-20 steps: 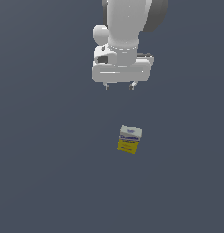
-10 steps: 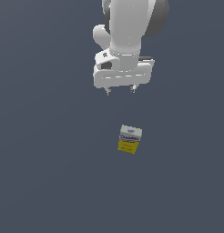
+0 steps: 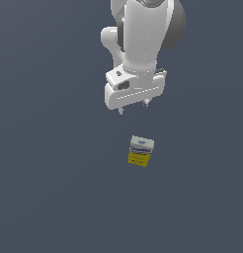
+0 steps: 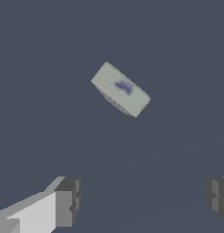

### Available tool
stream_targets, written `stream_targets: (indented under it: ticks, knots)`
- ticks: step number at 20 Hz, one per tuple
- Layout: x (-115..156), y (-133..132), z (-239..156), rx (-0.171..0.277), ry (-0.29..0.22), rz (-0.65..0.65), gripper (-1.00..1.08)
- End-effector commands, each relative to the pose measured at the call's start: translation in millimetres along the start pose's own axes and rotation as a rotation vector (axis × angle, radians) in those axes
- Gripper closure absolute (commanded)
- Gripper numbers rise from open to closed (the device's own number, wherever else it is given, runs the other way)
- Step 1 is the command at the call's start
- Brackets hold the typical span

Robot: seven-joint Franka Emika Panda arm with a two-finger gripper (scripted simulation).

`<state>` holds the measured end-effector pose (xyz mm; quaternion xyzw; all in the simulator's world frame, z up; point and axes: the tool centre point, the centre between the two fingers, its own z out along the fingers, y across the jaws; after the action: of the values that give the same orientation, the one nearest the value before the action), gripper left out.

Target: Pick up the object and move it to a goal position.

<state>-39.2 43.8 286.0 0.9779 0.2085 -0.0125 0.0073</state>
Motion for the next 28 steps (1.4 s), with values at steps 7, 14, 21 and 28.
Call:
stream_targets:
  ticks: [7, 14, 21, 28]
  knots:
    - [25.1, 0.9, 18.8, -0.003, 0.005, -0.239, -0.92]
    - [45.0, 0.9, 35.6, -0.004, 0.010, -0.433, -0.92]
    - [64.0, 0.2, 53.6, -0.004, 0.017, -0.627, -0.92]
    - [79.2, -0.8, 69.4, -0.004, 0.024, -0.788, -0.92]
